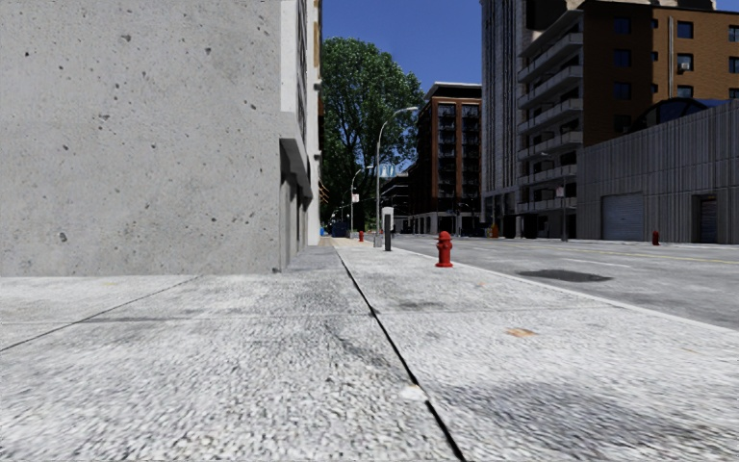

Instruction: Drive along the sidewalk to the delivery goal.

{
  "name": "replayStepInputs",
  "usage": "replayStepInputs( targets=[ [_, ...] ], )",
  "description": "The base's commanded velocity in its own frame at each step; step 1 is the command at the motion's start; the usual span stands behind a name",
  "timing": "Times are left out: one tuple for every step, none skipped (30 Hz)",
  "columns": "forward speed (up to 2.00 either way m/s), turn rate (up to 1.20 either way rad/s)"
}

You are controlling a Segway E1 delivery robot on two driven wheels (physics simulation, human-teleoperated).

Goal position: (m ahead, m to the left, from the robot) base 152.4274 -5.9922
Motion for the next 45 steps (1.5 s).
replayStepInputs(
  targets=[
    [2.0, 0.0],
    [2.0, 0.0],
    [2.0, 0.0],
    [2.0, 0.0],
    [2.0, 0.0],
    [2.0, 0.0],
    [2.0, 0.0],
    [2.0, 0.0],
    [2.0, 0.0],
    [2.0, 0.0],
    [2.0, 0.0],
    [2.0, 0.0],
    [2.0, 0.0],
    [2.0, 0.0],
    [2.0, 0.0],
    [2.0, 0.0],
    [2.0, 0.0],
    [2.0, 0.0],
    [2.0, 0.0],
    [2.0, 0.0],
    [2.0, 0.0],
    [2.0, 0.0],
    [2.0, 0.0],
    [2.0, 0.0],
    [2.0, 0.0],
    [2.0, 0.0],
    [2.0, 0.0],
    [2.0, 0.0],
    [2.0, 0.0],
    [2.0, 0.0],
    [2.0, 0.0],
    [2.0, 0.0],
    [2.0, 0.0],
    [2.0, 0.0],
    [2.0, 0.0],
    [2.0, 0.0],
    [2.0, 0.0],
    [2.0, 0.0],
    [2.0, 0.0],
    [2.0, 0.0],
    [2.0, 0.0],
    [2.0, 0.0],
    [2.0, 0.0],
    [2.0, 0.0],
    [2.0, 0.0]
  ],
)
